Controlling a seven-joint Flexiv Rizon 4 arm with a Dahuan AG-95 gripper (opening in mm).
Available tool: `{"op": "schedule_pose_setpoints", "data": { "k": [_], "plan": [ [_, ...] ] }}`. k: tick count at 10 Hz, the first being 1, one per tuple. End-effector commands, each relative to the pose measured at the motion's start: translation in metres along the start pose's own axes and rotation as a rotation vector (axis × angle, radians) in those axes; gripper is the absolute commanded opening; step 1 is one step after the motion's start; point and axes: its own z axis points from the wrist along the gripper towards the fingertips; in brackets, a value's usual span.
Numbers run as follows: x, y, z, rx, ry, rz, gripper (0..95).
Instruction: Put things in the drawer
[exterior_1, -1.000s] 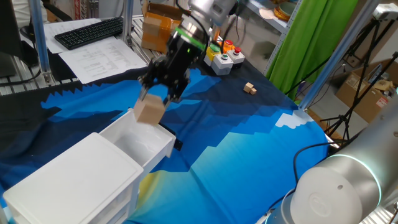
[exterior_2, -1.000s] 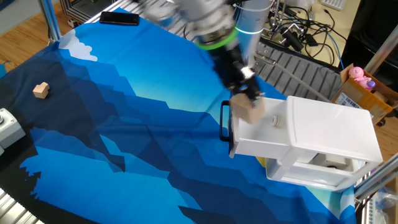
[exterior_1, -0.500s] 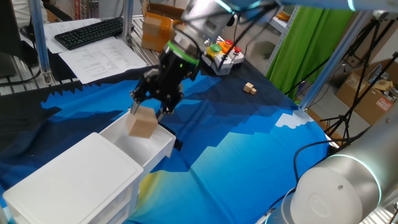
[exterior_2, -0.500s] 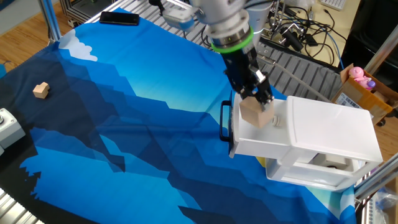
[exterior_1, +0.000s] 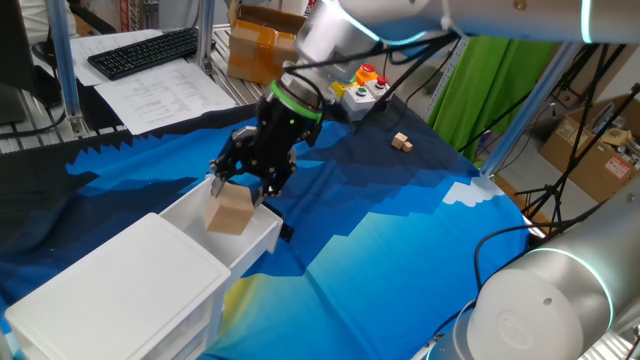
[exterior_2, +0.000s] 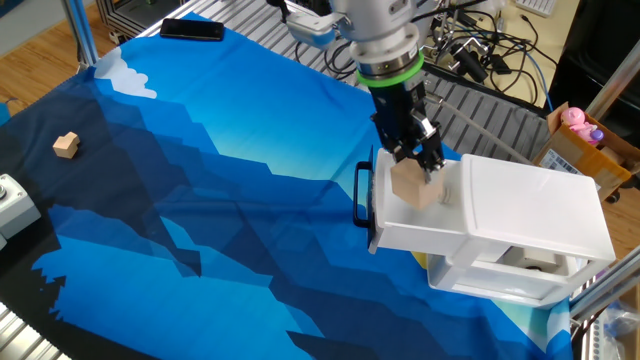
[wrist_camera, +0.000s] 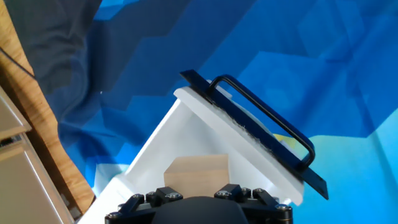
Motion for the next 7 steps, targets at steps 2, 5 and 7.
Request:
{"op": "schedule_pose_setpoints", "data": {
  "k": [2, 5, 7],
  "plan": [
    [0.001, -0.0003, -0.0005, 0.0, 0.003, 0.008, 19.0],
    [0.0014, -0.0007, 0.0007, -0.007, -0.007, 0.025, 19.0],
    [0.0041, -0.0028, 0.006, -0.014, -0.01, 0.039, 38.0]
  ]
}}
